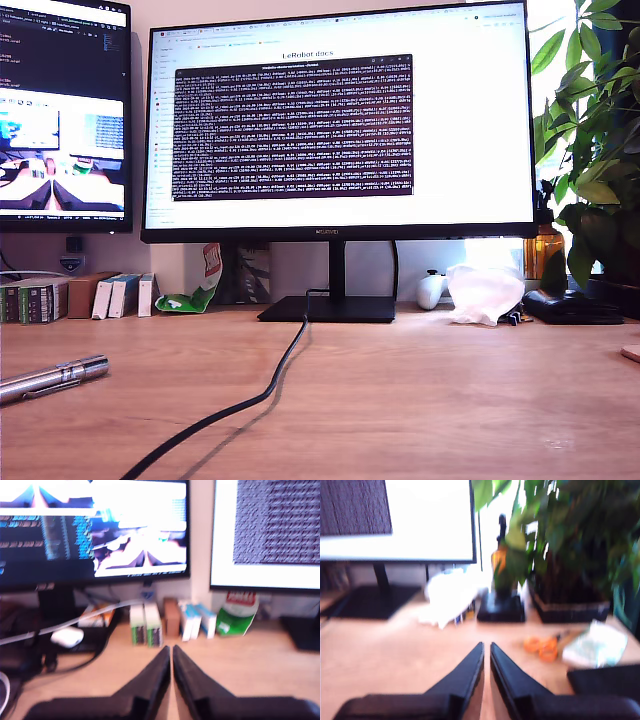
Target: Pick the metallic laser pointer with your right arm, pass it to your left arm, then place it down to the left side of the table
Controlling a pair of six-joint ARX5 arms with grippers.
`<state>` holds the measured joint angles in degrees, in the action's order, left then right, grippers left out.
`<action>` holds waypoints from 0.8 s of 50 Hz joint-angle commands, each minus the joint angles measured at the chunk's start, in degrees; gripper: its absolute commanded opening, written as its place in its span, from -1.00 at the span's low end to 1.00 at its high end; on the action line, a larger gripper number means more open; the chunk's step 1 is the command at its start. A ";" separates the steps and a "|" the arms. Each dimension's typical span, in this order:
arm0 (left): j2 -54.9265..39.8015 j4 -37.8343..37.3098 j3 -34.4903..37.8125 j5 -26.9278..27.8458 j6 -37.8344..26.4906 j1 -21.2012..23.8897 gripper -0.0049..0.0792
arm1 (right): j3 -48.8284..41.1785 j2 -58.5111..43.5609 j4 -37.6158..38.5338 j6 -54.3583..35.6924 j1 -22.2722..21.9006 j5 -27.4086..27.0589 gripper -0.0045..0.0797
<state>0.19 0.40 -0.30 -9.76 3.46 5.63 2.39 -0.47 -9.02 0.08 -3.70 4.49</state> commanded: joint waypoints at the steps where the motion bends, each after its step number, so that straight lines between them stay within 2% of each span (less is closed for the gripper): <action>1: 0.50 -1.79 1.79 -0.09 -0.07 0.04 -0.93 | -1.18 0.37 -1.33 0.11 -0.15 -0.15 -0.89; 15: 0.50 -11.87 1.79 -0.11 -0.07 0.04 -0.93 | -1.14 0.37 -2.45 0.09 -0.15 -0.15 -0.89; 33: 0.50 -11.61 1.77 0.02 -0.07 -0.07 -0.93 | -1.14 0.37 -2.45 0.09 -0.66 -0.13 -0.89; 40: 0.50 -11.63 1.77 0.33 -0.07 -2.86 -0.93 | -1.14 0.37 -2.47 0.09 -2.12 -0.15 -0.89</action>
<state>0.19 -10.44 -0.30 -9.43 3.49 4.12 2.37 -0.47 -12.05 0.08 -4.99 4.49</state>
